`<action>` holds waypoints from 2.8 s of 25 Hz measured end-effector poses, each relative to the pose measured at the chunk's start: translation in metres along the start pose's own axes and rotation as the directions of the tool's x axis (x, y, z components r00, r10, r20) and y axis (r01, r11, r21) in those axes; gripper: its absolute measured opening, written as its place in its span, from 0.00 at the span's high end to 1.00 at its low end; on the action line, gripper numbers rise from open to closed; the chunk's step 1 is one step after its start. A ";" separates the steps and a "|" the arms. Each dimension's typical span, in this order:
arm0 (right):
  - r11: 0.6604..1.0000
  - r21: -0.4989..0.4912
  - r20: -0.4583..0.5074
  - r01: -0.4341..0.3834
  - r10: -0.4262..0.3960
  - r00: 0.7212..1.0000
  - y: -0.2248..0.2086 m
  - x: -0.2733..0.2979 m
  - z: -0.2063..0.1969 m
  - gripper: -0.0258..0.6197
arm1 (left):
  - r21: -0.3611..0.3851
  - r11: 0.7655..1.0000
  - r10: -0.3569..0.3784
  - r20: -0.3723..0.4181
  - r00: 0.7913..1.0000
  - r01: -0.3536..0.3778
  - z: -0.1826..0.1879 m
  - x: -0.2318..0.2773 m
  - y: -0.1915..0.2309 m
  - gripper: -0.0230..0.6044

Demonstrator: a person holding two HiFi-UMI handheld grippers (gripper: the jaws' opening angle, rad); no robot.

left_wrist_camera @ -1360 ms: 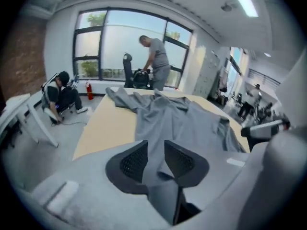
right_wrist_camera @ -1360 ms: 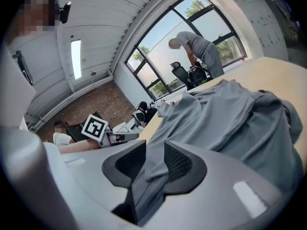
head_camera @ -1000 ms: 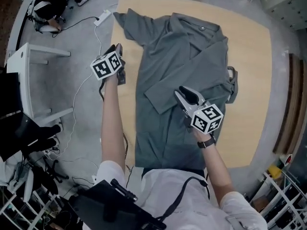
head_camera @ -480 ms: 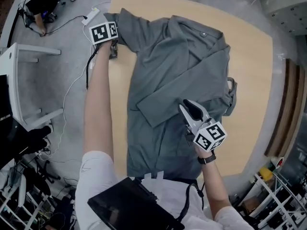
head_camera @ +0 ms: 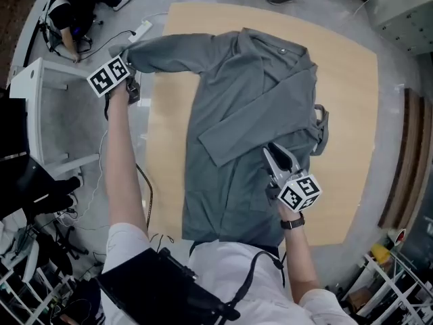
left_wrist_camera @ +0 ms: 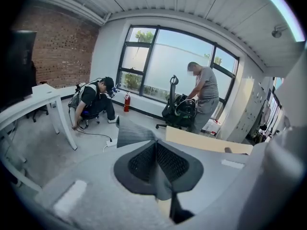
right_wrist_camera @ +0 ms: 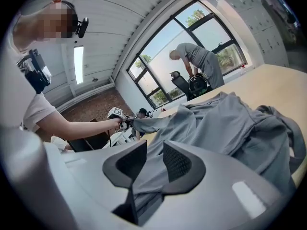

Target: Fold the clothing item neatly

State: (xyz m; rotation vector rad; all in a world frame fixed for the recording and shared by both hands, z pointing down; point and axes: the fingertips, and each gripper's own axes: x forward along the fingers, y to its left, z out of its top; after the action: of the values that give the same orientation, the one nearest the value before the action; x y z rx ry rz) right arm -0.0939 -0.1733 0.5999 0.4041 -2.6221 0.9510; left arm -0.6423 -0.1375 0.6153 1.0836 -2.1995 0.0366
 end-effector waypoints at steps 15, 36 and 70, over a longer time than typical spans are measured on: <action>0.998 0.049 0.187 0.033 -0.042 0.981 0.001 -0.086 0.042 0.80 | 0.467 0.822 -0.353 -0.031 0.935 0.326 -0.009 -0.181 -0.302 0.94; 0.971 -0.108 0.010 0.213 -0.213 0.977 -0.080 -0.094 0.002 0.74 | 0.557 0.620 -0.312 -0.471 0.825 0.553 -0.349 -0.179 -0.412 0.71; 0.875 0.073 -0.065 0.479 -0.476 0.877 -0.213 -0.125 0.001 0.63 | 0.628 0.388 -0.403 -0.542 0.738 0.674 -0.385 -0.237 -0.401 0.77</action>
State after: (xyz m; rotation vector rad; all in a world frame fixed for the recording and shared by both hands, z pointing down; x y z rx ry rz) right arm 0.0976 -0.3115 0.6709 0.9871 -2.2727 0.8856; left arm -0.0406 -0.1184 0.6707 2.1137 -1.3711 0.9357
